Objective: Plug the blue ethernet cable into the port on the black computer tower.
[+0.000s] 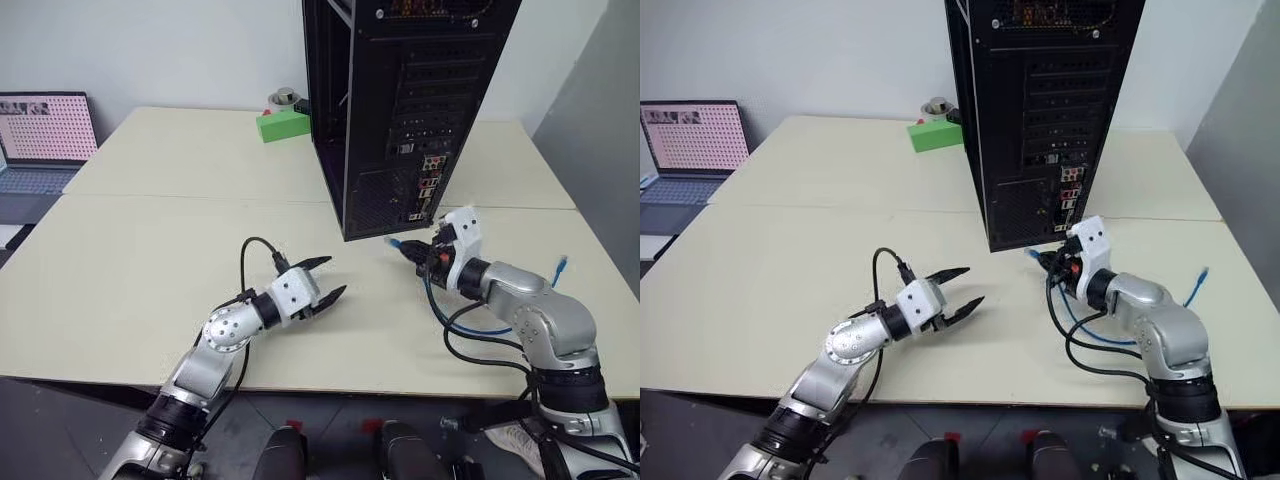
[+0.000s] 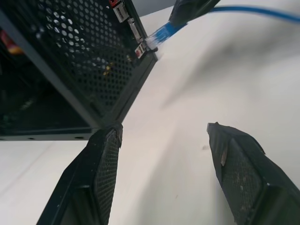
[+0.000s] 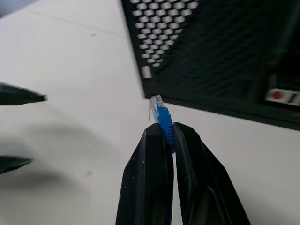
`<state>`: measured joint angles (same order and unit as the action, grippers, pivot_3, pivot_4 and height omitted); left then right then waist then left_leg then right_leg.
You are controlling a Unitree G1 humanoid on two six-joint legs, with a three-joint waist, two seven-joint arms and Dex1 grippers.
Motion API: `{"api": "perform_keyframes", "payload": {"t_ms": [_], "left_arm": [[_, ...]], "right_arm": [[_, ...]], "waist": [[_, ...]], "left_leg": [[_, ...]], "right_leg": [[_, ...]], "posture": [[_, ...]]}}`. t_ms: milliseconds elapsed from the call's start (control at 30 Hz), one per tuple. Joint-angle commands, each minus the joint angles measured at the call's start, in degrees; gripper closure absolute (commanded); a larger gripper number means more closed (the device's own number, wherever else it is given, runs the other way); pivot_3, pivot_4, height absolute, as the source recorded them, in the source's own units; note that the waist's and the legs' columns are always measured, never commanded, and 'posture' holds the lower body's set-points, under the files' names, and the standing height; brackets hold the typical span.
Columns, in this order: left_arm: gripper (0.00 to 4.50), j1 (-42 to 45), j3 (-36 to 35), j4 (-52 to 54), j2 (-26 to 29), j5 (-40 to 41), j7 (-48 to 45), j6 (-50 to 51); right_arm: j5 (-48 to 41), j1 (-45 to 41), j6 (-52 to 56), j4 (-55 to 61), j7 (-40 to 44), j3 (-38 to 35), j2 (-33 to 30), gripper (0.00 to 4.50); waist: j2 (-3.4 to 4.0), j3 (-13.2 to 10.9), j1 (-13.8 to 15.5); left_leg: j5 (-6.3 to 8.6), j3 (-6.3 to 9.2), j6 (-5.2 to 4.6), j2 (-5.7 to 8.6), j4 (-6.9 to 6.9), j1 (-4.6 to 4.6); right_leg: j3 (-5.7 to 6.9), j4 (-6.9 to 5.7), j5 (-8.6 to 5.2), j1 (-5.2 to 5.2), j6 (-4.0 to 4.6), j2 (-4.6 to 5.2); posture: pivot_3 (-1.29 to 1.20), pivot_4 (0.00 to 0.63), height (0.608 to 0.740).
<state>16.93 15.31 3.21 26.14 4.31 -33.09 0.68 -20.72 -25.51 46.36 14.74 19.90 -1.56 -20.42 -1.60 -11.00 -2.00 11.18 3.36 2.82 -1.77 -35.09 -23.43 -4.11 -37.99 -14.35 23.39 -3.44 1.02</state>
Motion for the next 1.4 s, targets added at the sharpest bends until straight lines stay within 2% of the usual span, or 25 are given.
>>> {"api": "perform_keyframes", "payload": {"t_ms": [33, 233, 400, 733, 1400], "left_arm": [[1.43, 4.4, -2.2, 6.9, -2.8, 1.4, 3.1, 14.1], [1.43, 9.5, -2.9, 10.6, -7.1, 1.4, 6.2, 27.0], [1.43, 11.9, -1.5, 11.3, -10.2, -0.9, 8.9, 30.5], [1.43, 12.3, 1.0, 11.0, -14.4, -4.2, 12.2, 30.8], [1.43, 12.6, 1.1, 10.0, -15.1, -6.7, 12.7, 29.7]], "right_arm": [[4.7, -3.8, -2.5, 2.0, -12.1, -2.8, 5.6, 4.5], [6.8, -8.3, -3.8, -0.9, -17.3, -3.9, 10.2, 4.5], [7.8, -10.6, -5.0, -3.6, -18.4, -4.5, 10.3, 4.5], [8.3, -10.3, -4.4, -3.5, -18.7, -5.1, 9.9, 4.5], [7.8, -7.2, 0.4, 2.4, -19.5, -8.1, 9.5, 4.5]], "waist": [[0.0, 0.0, 0.0], [0.0, 0.0, -0.2], [0.01, 0.0, -0.1], [0.01, 0.0, 0.1], [0.01, 0.0, -0.2]], "left_leg": [[0.0, 0.01, 0.0, 0.0, 0.0, -0.01], [0.0, 0.03, 0.0, 0.0, 0.0, -0.01], [0.0, 0.03, 0.0, 0.01, 0.0, -0.04], [0.0, 0.03, 0.0, 0.04, 0.0, -0.04], [0.0, 0.06, 0.0, 0.06, 0.02, -0.13]], "right_leg": [[0.0, -0.01, 0.0, 0.01, 0.0, -0.01], [-0.01, 0.02, 0.0, 0.01, 0.0, -0.02], [-0.01, 0.03, 0.01, 0.0, 0.01, -0.02], [-0.02, 0.04, 0.01, 0.0, 0.01, 0.0], [0.0, 0.12, 0.01, 0.04, 0.0, 0.02]], "posture": [[0.0, 0.15, 0.74], [0.0, 0.15, 0.74], [0.0, 0.15, 0.74], [0.0, 0.15, 0.74], [0.0, 0.15, 0.74]]}}
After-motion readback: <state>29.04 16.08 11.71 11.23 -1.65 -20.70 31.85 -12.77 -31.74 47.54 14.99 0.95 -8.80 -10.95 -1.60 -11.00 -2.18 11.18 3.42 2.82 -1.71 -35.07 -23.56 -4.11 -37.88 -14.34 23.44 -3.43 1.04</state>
